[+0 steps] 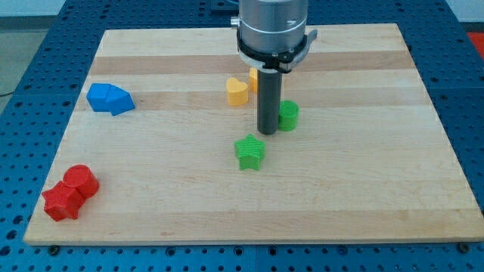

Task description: Slide the green circle closer to the yellow hexagon

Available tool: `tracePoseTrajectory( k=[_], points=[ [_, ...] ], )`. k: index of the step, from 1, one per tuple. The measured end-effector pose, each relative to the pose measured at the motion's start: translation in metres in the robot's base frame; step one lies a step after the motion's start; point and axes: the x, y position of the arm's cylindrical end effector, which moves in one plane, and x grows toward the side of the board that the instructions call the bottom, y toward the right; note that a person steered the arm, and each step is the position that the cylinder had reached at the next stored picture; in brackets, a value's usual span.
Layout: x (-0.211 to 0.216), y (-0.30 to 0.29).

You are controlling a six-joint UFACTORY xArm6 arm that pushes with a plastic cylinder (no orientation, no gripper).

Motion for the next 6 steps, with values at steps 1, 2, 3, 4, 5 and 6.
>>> tracePoseTrajectory(
  k=[1,2,3,4,5,6],
  points=[
    [0.045,0.011],
    [0.038,0.03],
    [0.007,0.029],
    [-0.019,0.027],
    [-0.025,0.027],
    [-0.022,0.042]
  ],
)
